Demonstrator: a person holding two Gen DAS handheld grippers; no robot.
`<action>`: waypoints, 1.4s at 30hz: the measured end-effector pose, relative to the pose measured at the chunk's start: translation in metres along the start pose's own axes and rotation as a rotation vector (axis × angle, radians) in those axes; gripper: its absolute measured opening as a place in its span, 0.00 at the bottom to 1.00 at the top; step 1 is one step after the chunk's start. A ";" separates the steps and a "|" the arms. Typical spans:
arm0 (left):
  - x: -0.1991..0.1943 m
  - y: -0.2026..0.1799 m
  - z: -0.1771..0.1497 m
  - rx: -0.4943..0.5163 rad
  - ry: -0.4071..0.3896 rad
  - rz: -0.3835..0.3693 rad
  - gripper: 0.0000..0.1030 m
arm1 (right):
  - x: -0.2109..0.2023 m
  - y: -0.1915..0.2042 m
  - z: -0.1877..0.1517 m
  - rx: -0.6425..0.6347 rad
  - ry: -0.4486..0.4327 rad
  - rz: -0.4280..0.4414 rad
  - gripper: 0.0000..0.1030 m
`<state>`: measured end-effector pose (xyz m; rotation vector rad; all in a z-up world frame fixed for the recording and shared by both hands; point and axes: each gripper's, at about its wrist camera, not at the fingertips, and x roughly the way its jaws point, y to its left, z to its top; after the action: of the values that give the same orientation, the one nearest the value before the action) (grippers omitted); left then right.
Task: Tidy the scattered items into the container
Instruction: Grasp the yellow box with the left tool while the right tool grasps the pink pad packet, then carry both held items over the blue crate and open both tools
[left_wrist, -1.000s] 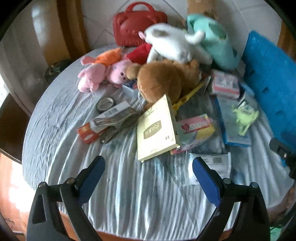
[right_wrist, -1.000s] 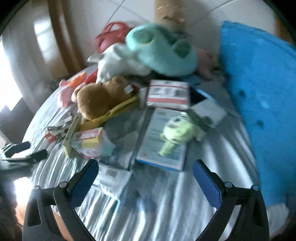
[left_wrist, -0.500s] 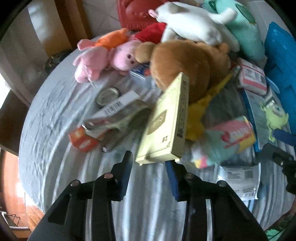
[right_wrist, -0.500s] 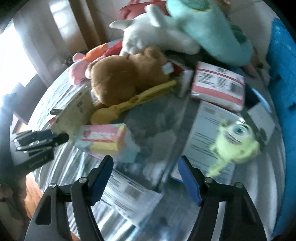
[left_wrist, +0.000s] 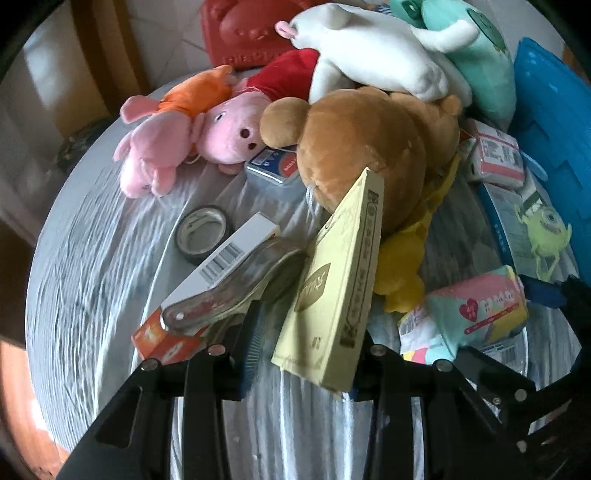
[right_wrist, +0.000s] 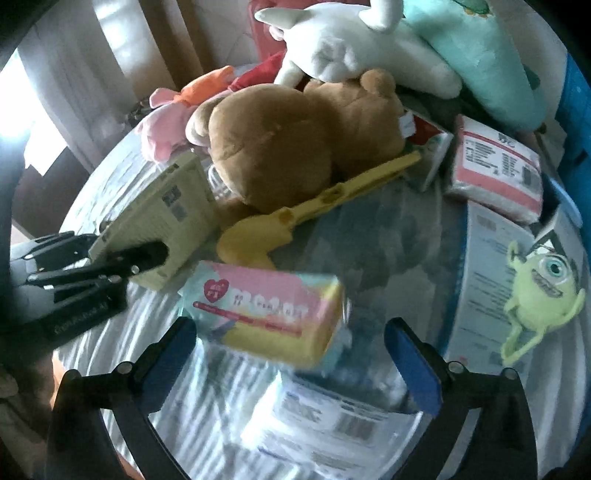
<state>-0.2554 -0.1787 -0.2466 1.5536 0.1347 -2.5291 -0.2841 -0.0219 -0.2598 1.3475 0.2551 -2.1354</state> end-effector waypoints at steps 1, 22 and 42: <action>0.001 0.000 0.001 0.008 -0.001 -0.006 0.35 | 0.001 0.003 0.001 0.001 -0.004 0.000 1.00; -0.007 -0.003 -0.006 0.108 -0.013 -0.100 0.11 | 0.006 0.013 -0.013 0.104 -0.034 -0.101 0.78; -0.144 -0.048 0.053 0.187 -0.318 -0.215 0.11 | -0.155 -0.002 0.036 0.123 -0.320 -0.266 0.78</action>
<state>-0.2470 -0.1266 -0.0947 1.2261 0.0246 -2.9970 -0.2644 0.0222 -0.1081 1.0607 0.1831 -2.5880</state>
